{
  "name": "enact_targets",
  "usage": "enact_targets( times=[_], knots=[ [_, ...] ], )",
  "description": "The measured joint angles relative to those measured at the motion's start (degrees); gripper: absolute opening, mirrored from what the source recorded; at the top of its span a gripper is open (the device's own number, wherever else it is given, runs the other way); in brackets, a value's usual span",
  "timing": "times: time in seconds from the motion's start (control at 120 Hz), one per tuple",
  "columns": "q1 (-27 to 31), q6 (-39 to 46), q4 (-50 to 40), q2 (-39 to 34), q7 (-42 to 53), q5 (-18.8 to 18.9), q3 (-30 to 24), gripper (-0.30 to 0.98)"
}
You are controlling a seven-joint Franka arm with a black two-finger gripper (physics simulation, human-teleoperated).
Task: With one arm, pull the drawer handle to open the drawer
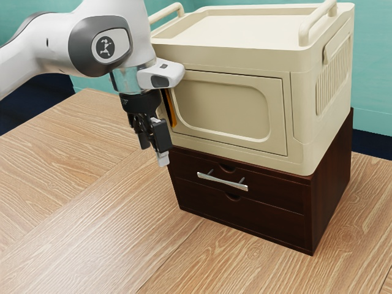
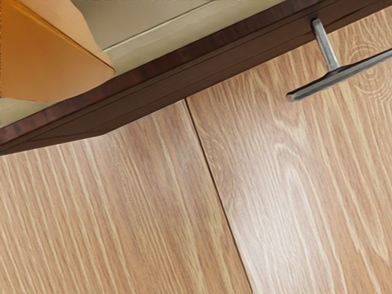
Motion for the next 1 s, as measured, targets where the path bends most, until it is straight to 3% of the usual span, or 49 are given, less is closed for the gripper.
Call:
enact_targets(
  times=[0.242,0.433,0.65,1.0],
  knots=[
    [-0.4,0.0,0.3,-0.9,-0.6,-0.3,0.9,0.68],
    [12.5,1.1,1.2,-11.3,-6.3,-1.2,1.1,0.69],
    [2.7,-0.8,1.2,-11.9,-26.6,-1.4,0.0,0.68],
    [2.0,-1.8,1.2,-10.9,-56.7,-2.5,-1.3,0.69]
  ],
)
